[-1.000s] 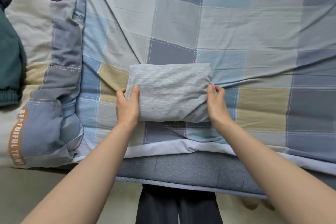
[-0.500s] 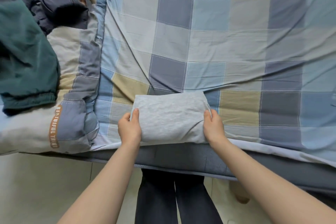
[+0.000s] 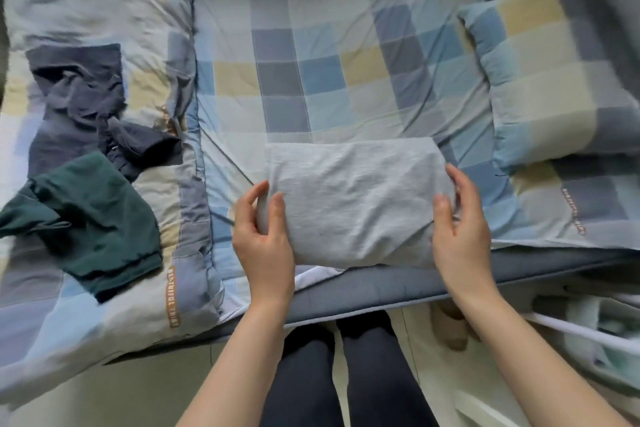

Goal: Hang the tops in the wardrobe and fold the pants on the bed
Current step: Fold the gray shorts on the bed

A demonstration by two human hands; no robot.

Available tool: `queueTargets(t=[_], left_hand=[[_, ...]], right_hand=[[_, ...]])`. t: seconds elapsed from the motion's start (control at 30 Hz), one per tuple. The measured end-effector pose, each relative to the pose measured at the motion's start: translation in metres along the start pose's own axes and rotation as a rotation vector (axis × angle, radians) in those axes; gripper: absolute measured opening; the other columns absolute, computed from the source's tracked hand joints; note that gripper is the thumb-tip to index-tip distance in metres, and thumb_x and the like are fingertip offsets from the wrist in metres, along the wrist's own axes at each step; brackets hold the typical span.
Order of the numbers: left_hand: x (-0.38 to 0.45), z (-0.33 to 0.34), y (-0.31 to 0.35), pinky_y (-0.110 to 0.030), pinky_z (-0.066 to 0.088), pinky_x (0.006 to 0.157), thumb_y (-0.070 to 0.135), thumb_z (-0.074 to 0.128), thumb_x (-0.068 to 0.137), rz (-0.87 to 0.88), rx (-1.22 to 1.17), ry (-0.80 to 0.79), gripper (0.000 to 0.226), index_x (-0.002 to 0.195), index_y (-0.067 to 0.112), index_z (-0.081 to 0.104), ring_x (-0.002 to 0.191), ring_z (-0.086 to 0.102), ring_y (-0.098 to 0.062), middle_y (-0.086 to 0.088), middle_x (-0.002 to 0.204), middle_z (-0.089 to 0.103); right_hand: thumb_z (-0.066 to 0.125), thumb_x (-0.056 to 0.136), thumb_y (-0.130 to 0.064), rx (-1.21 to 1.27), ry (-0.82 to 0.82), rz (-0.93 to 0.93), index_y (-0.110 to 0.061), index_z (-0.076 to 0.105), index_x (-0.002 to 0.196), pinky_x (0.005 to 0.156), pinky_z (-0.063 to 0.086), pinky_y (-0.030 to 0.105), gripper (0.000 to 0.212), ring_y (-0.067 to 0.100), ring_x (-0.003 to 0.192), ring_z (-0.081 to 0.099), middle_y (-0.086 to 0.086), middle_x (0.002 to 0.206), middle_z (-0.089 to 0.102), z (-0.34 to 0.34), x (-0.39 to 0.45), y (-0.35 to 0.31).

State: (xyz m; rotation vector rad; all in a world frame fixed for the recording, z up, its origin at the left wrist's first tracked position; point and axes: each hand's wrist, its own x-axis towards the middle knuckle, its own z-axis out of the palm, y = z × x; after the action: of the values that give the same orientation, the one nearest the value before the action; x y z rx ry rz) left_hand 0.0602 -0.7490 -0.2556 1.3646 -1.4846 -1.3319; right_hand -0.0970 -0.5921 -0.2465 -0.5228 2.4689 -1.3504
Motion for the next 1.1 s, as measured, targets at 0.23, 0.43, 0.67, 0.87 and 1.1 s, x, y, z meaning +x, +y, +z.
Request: queueTargets(t=[0.23,0.43,0.67,0.87,1.1], left_hand=[[-0.025,-0.026,0.051,-0.022,0.052,0.088,0.029,0.056,0.098,0.065,-0.056,-0.24,0.016,0.112,0.03,0.065,0.103,0.063,-0.004,0.012,0.108,0.069],[-0.065,-0.027,0.082,-0.022,0.051,0.088,0.024,0.054,0.1,0.129,-0.052,-0.486,0.022,0.117,0.018,0.065,0.105,0.063,-0.007,0.006,0.111,0.069],[-0.145,0.002,0.107,-0.005,0.041,0.078,0.016,0.053,0.1,0.315,-0.035,-0.8,0.018,0.113,0.016,0.065,0.094,0.059,0.008,0.01,0.104,0.068],[-0.274,0.015,0.102,-0.007,0.044,0.079,0.023,0.051,0.101,0.37,-0.013,-1.081,0.019,0.113,0.024,0.065,0.099,0.061,0.002,0.011,0.104,0.068],[-0.451,-0.012,0.066,-0.019,0.049,0.08,0.035,0.051,0.098,0.367,0.042,-1.324,0.019,0.112,0.035,0.065,0.099,0.063,-0.002,0.009,0.105,0.069]], right_hand=[[0.042,0.101,-0.023,0.0,0.227,0.018,-0.028,0.053,0.131,0.093,0.041,0.018,0.032,0.004,0.115,0.053,-0.007,0.127,0.057,-0.043,-0.079,-0.04],[0.043,0.101,-0.019,0.047,0.469,0.121,-0.019,0.054,0.131,0.089,0.038,0.005,0.032,-0.001,0.113,0.051,-0.008,0.127,0.057,-0.08,-0.152,-0.05],[0.045,0.1,-0.02,0.085,0.778,0.236,-0.019,0.054,0.13,0.081,0.038,-0.001,0.032,-0.014,0.102,0.052,-0.013,0.119,0.058,-0.145,-0.239,-0.032],[0.048,0.099,-0.016,0.02,1.068,0.375,-0.014,0.057,0.128,0.085,0.036,0.0,0.031,-0.006,0.106,0.051,-0.01,0.121,0.058,-0.208,-0.361,0.004],[0.047,0.098,-0.017,-0.013,1.259,0.517,-0.015,0.056,0.128,0.088,0.036,0.0,0.031,-0.01,0.109,0.049,-0.01,0.122,0.058,-0.274,-0.533,0.048]])
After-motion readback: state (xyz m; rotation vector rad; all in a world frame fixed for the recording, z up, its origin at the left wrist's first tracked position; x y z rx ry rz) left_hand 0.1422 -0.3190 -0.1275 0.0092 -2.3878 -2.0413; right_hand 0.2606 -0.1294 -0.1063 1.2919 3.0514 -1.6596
